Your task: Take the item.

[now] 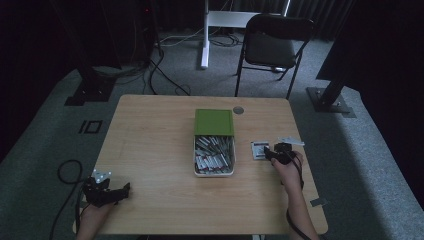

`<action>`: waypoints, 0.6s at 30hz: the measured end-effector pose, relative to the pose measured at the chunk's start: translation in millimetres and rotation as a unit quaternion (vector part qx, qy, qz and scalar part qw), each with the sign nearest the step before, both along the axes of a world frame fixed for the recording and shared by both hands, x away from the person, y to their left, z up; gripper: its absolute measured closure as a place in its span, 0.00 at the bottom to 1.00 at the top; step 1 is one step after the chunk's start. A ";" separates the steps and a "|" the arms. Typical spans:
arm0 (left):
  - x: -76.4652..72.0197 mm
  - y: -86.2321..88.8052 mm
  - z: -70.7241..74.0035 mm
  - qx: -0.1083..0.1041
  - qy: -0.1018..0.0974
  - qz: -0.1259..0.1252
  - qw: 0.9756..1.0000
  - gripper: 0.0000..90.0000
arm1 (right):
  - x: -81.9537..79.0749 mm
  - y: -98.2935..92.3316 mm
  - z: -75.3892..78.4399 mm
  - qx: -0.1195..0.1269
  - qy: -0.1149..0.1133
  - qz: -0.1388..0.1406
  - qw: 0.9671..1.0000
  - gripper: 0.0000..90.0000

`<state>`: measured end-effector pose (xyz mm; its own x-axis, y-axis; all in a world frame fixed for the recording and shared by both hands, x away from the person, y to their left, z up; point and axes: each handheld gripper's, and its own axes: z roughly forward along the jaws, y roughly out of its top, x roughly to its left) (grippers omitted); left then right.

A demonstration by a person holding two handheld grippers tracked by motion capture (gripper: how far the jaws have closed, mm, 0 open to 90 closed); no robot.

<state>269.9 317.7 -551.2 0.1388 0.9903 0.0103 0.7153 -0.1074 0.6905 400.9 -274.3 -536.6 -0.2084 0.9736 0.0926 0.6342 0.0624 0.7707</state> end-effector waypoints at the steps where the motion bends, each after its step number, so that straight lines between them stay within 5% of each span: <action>1: 0.0 0.0 0.0 0.000 0.000 0.000 1.000 0.02 | -1.1 -1.8 0.6 0.002 -0.002 -0.001 1.000 0.52; 12: 0.0 0.0 0.0 0.000 0.000 0.000 1.000 0.02 | -22.4 -19.8 0.0 0.003 0.008 -0.008 1.000 0.29; 14: 0.0 0.0 0.0 0.000 0.000 0.000 1.000 0.02 | -26.5 -21.7 -0.9 0.008 0.026 -0.018 0.999 0.25; 18: 0.0 -0.1 0.0 0.000 0.000 0.000 1.000 0.02 | -35.7 -24.9 -3.3 -0.005 0.015 -0.023 1.000 0.22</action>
